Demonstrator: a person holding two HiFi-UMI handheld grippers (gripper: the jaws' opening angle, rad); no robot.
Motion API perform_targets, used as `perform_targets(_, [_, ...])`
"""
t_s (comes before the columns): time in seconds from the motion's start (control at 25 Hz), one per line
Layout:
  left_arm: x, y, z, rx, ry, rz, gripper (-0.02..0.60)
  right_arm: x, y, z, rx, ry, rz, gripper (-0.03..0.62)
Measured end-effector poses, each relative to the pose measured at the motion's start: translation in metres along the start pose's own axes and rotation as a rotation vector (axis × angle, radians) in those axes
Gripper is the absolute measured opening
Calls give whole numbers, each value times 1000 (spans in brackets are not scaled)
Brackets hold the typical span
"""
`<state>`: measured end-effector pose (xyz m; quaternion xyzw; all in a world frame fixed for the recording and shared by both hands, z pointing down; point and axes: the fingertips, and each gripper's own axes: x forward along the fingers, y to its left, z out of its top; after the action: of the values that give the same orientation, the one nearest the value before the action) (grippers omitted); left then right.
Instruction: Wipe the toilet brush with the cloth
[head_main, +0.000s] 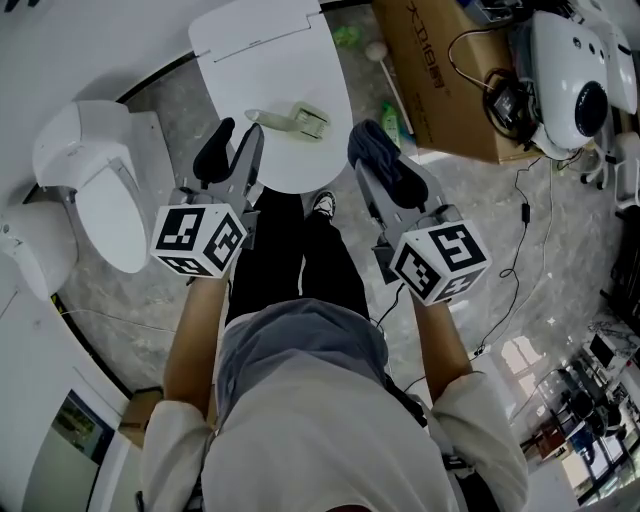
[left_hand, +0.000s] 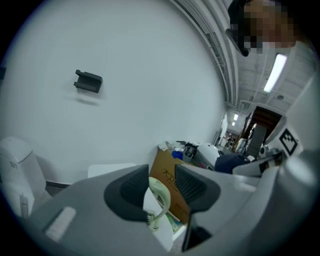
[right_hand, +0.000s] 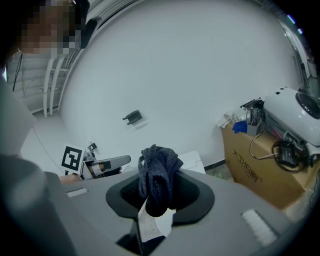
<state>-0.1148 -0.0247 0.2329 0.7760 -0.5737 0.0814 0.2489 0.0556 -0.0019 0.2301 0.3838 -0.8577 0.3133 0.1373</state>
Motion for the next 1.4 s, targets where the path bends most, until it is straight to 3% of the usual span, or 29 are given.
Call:
perform_targets(0.84, [40, 19, -28, -67, 41, -53, 0, 95, -35, -19, 18, 32, 71, 95])
perform_targets(1.4, [49, 27, -36, -124, 7, -98, 0, 164, -53, -53, 46, 163, 137, 95])
